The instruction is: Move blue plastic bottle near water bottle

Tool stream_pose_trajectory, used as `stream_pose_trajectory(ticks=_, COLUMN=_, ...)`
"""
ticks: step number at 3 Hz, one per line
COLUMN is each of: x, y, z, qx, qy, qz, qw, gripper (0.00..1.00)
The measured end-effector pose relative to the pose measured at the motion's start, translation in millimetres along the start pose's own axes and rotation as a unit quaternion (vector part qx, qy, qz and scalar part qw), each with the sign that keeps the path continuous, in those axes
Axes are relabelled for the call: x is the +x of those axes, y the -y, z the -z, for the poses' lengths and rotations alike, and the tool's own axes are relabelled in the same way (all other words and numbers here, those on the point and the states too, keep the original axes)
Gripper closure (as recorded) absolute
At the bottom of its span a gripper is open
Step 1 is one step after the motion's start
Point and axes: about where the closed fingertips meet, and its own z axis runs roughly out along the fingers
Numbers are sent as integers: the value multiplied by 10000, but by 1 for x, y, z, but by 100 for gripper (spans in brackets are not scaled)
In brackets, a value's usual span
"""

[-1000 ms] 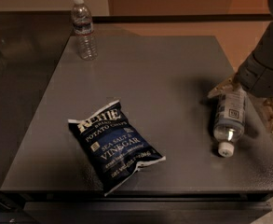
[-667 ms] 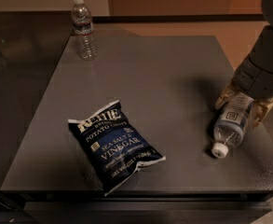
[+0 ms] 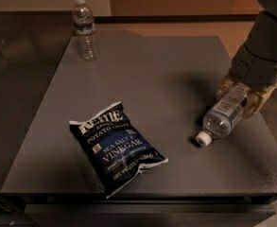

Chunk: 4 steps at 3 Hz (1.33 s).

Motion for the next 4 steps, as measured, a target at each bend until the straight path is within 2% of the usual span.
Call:
stream_pose_trajectory(ticks=1, x=-14, y=35, z=19, qx=233, qy=-197, qz=-184, qw=9994, gripper=100)
stream_pose_trajectory(ticks=2, x=-26, y=75, z=28, qx=489, qy=-359, qz=-545, qw=9967, gripper=100)
stream_pose_trajectory(ticks=3, x=-38, y=120, z=31, qx=750, qy=-416, qz=-971, qw=9916, gripper=100)
stream_pose_trajectory(ticks=4, x=-47, y=167, z=31, qx=982, qy=-293, qz=-1324, qw=9859, gripper=100)
